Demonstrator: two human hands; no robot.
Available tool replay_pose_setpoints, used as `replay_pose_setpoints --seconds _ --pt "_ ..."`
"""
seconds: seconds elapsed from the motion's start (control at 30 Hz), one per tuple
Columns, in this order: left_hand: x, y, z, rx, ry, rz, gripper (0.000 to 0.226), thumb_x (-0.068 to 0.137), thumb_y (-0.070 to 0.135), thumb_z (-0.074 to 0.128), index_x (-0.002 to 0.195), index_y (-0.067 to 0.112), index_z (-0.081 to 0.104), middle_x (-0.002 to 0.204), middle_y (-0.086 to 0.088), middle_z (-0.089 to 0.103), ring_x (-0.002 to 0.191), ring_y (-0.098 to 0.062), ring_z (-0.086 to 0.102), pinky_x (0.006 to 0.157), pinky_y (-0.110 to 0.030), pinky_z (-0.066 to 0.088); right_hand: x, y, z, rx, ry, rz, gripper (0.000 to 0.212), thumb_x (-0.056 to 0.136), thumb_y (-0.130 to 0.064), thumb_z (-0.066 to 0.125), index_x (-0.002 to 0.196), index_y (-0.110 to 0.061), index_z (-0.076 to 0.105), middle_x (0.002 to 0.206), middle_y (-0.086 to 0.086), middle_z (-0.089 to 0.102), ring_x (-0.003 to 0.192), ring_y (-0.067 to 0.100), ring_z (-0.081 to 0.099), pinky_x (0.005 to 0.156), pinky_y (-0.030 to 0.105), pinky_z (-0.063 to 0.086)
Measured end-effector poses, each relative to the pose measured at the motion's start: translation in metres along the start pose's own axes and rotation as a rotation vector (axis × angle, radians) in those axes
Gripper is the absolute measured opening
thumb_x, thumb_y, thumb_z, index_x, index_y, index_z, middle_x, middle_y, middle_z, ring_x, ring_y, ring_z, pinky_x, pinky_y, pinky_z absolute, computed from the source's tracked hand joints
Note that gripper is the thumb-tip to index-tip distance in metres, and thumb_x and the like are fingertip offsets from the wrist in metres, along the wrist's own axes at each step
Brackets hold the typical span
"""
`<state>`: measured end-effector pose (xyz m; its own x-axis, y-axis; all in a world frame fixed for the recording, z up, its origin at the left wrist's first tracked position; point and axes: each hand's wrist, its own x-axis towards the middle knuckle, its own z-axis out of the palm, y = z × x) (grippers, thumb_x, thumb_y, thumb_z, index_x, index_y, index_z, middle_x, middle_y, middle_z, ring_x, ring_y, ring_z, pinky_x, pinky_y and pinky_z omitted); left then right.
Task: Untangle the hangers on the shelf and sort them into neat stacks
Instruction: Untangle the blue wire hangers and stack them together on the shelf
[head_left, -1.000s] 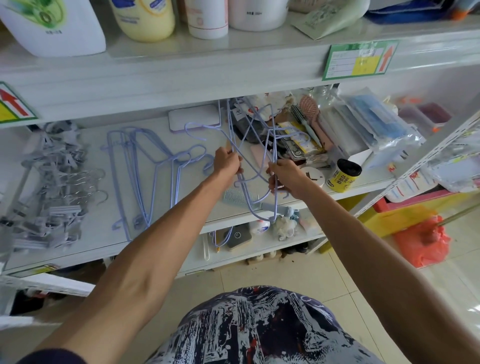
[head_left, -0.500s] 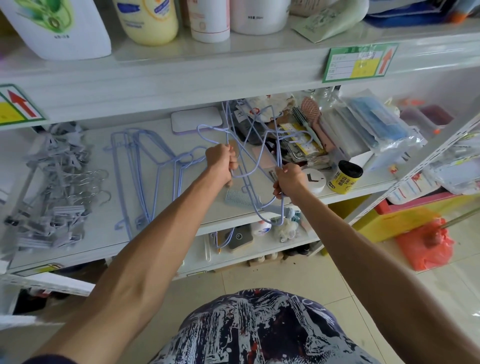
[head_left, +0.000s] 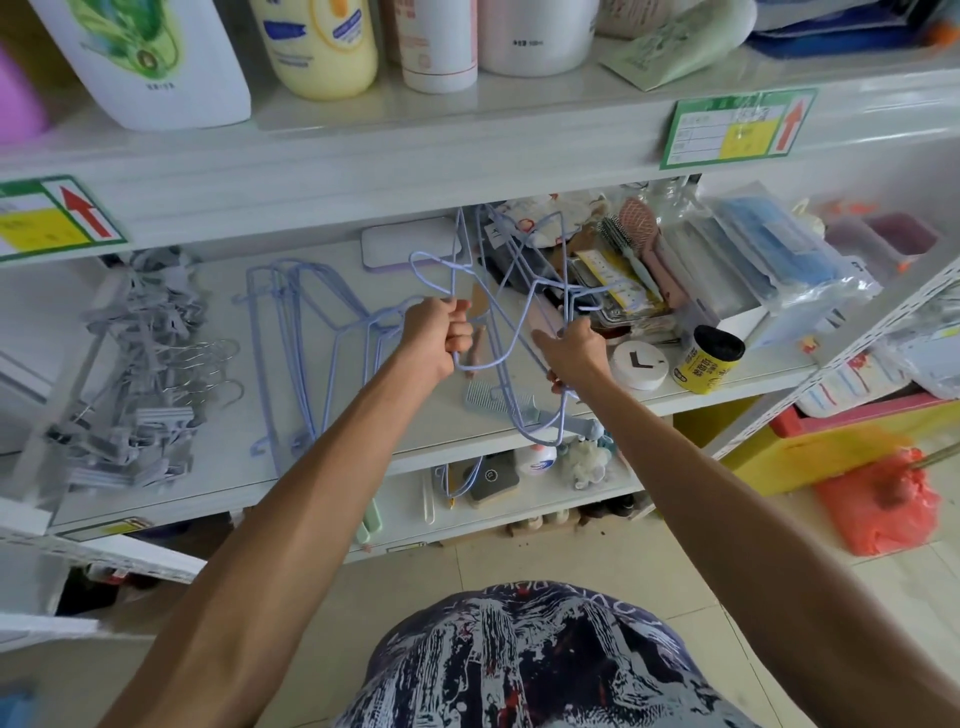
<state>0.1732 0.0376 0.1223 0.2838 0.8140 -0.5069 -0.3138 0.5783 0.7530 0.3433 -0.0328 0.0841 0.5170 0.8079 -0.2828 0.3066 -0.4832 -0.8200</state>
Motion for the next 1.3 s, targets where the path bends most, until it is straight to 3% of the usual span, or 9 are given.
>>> replay_pose_setpoints --seconds 0.17,0.23,0.3,0.37,0.53,0.73,0.97,1.1,1.3 --pt "-0.008 -0.012 0.005 -0.031 -0.008 -0.010 0.035 0.104 0.008 0.027 0.075 0.010 0.048 0.038 0.010 0.024 0.026 -0.003 0.018 0.029 -0.007 0.014 -0.003 -0.004 0.003 -0.263 -0.004 -0.227 0.058 0.084 -0.029 0.072 0.122 -0.015 0.031 0.088 0.013 0.064 0.045 0.027 0.063 0.032 0.022 0.042" --pt "-0.008 -0.012 0.006 -0.051 -0.010 -0.004 0.035 0.103 0.008 0.027 0.076 0.008 0.049 0.039 0.010 0.025 0.027 -0.003 0.019 0.028 -0.010 0.013 -0.002 -0.001 0.003 -0.331 -0.051 -0.273 0.046 0.085 -0.028 0.074 0.116 -0.015 0.042 0.088 0.012 0.066 0.046 0.024 0.064 0.034 0.025 0.047" --pt "-0.008 -0.012 0.006 -0.060 -0.021 -0.001 0.035 0.103 0.008 0.028 0.077 0.008 0.050 0.039 0.010 0.026 0.028 -0.003 0.020 0.027 -0.013 0.014 -0.002 0.001 0.000 -0.409 -0.071 -0.238 0.026 0.089 -0.029 0.072 0.104 -0.010 0.061 0.084 0.012 0.069 0.051 0.023 0.068 0.047 0.032 0.057" --pt "-0.008 -0.012 0.006 -0.073 -0.026 0.000 0.035 0.104 0.008 0.028 0.078 0.007 0.051 0.040 0.010 0.027 0.028 -0.002 0.021 0.027 -0.014 0.014 0.000 0.003 -0.001 -0.467 -0.086 -0.212 0.023 0.091 -0.030 0.070 0.090 -0.008 0.072 0.076 0.009 0.070 0.054 0.022 0.069 0.055 0.032 0.059" --pt "-0.009 -0.014 0.004 -0.039 0.011 0.004 0.035 0.104 0.010 0.028 0.078 0.010 0.051 0.040 0.010 0.026 0.028 -0.004 0.019 0.031 -0.007 0.017 0.003 0.005 -0.003 -0.459 0.023 -0.282 0.035 0.095 -0.040 0.060 0.074 -0.015 0.069 0.070 0.006 0.066 0.067 0.029 0.066 0.064 0.040 0.059" --pt "-0.008 -0.013 0.011 -0.149 0.021 0.055 0.035 0.104 0.008 0.028 0.076 0.006 0.050 0.038 0.009 0.031 0.027 -0.002 0.021 0.026 -0.015 0.014 0.009 0.013 -0.009 -0.402 0.040 -0.373 0.038 0.093 -0.042 0.060 0.063 -0.019 0.063 0.056 0.001 0.062 0.055 0.024 0.064 0.058 0.042 0.059" --pt "0.002 0.013 -0.002 -0.194 0.026 0.125 0.033 0.103 0.004 0.028 0.079 0.004 0.049 0.038 0.009 0.033 0.028 -0.002 0.022 0.025 -0.015 0.015 0.008 0.025 -0.017 -0.478 0.066 -0.365 0.038 0.093 -0.046 0.059 0.067 -0.019 0.063 0.061 0.002 0.065 0.056 0.027 0.064 0.055 0.041 0.058" --pt "-0.001 0.021 -0.003 -0.199 0.010 0.113 0.032 0.102 0.003 0.027 0.078 0.005 0.048 0.037 0.009 0.032 0.028 -0.001 0.021 0.024 -0.015 0.014 0.000 0.020 -0.014 -0.557 0.099 -0.372 0.036 0.095 -0.045 0.056 0.067 -0.023 0.052 0.068 0.006 0.064 0.066 0.032 0.063 0.055 0.032 0.051" --pt "-0.005 0.027 0.001 -0.225 0.016 0.119 0.033 0.102 0.003 0.030 0.075 0.006 0.050 0.038 0.008 0.028 0.028 -0.002 0.020 0.024 -0.015 0.014 0.002 0.005 -0.009 -0.751 0.139 -0.366 0.029 0.097 -0.043 0.056 0.092 -0.019 0.071 0.073 0.003 0.060 0.070 0.029 0.064 0.061 0.030 0.049"
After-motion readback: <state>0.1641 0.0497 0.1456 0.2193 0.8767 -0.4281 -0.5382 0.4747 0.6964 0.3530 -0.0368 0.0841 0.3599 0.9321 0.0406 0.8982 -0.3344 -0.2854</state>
